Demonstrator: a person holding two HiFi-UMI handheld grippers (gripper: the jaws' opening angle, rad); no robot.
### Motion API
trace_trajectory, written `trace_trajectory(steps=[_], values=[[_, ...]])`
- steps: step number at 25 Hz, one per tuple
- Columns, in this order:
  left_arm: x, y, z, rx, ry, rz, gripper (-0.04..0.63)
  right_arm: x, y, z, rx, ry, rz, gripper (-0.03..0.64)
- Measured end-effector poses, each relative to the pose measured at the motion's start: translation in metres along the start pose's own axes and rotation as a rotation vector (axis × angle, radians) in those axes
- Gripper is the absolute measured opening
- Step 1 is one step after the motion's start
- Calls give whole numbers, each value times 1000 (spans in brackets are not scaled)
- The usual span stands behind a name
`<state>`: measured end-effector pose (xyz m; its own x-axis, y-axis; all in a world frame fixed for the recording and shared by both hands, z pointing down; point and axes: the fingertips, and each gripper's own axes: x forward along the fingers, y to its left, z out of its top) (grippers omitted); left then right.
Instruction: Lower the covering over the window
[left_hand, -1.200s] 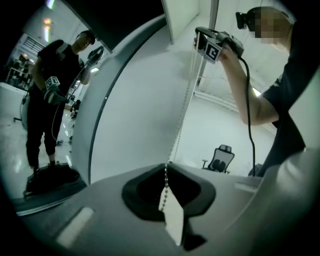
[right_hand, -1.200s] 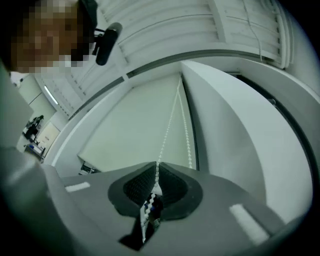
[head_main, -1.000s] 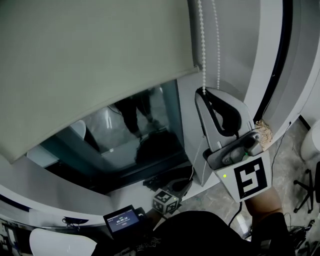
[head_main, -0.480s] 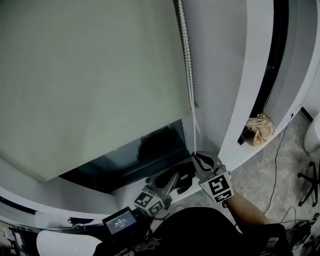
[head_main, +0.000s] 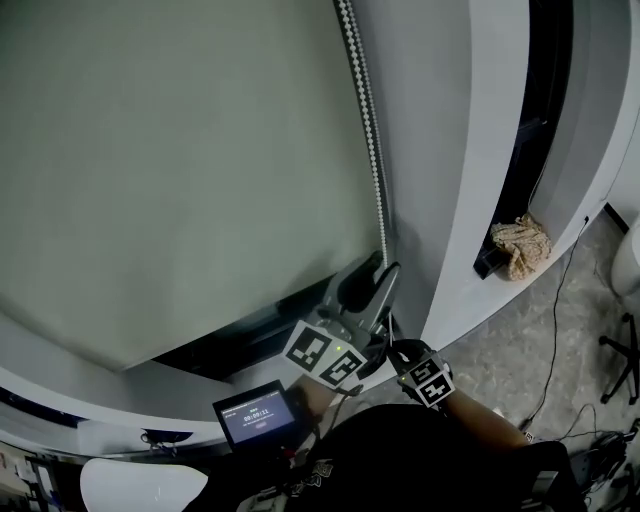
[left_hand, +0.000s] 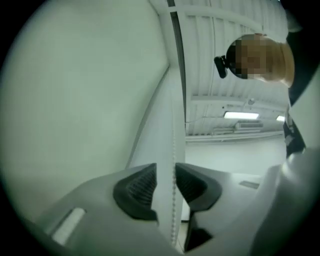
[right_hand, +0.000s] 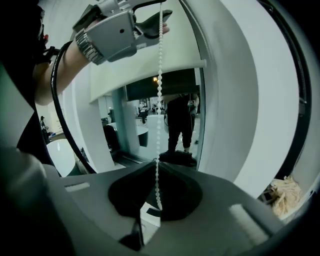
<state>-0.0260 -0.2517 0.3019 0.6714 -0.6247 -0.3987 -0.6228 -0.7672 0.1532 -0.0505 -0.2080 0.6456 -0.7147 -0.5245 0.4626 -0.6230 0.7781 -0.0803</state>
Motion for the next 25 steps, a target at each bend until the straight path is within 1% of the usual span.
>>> trace_trajectory(steps=[1, 2, 5, 7, 9, 10, 11, 12, 14, 16, 17, 18, 19, 20, 22, 23, 25], values=[[3, 1, 8, -5, -24, 0, 88, -1, 0, 0, 0, -2, -1, 15], [5, 2, 13, -11, -38, -2, 18, -3, -1, 0, 1, -3, -5, 15], [7, 1, 13, -32, -43, -13, 14, -12, -10, -5, 27, 2, -23, 15], [4, 2, 9, -65, -29, -16, 12, -19, -15, -11, 77, 13, -34, 19], [-2, 9, -9, -100, 28, -11, 12, -29, -20, -10, 150, 7, -40, 26], [-7, 14, -23, -114, 71, -2, 14, -38, -23, 0, 193, -28, -43, 43], [-13, 19, -39, -125, 120, 9, 14, -50, -27, 20, 232, -96, -49, 53], [-21, 24, -57, -130, 172, 20, 14, -66, -31, 49, 262, -191, -56, 53], [-40, 32, -98, -138, 274, 35, 14, -105, -37, 125, 278, -411, -60, 54], [-63, 38, -145, -164, 379, 41, 14, -147, -35, 212, 241, -622, -35, 57], [-75, 38, -170, -185, 440, 45, 14, -166, -30, 254, 209, -711, -13, 70], [-86, 36, -193, -207, 504, 46, 14, -182, -26, 294, 171, -777, 9, 82], [-99, 33, -216, -226, 567, 46, 14, -194, -21, 327, 135, -816, 27, 90], [-113, 29, -237, -238, 628, 46, 14, -203, -17, 355, 105, -831, 44, 94], [-139, 19, -271, -243, 729, 45, 14, -215, -7, 398, 58, -836, 70, 94], [-151, 14, -282, -238, 765, 43, 14, -219, -3, 416, 35, -842, 63, 98], [-168, 8, -295, -222, 809, 36, 14, -220, -2, 441, -14, -839, 14, 103]])
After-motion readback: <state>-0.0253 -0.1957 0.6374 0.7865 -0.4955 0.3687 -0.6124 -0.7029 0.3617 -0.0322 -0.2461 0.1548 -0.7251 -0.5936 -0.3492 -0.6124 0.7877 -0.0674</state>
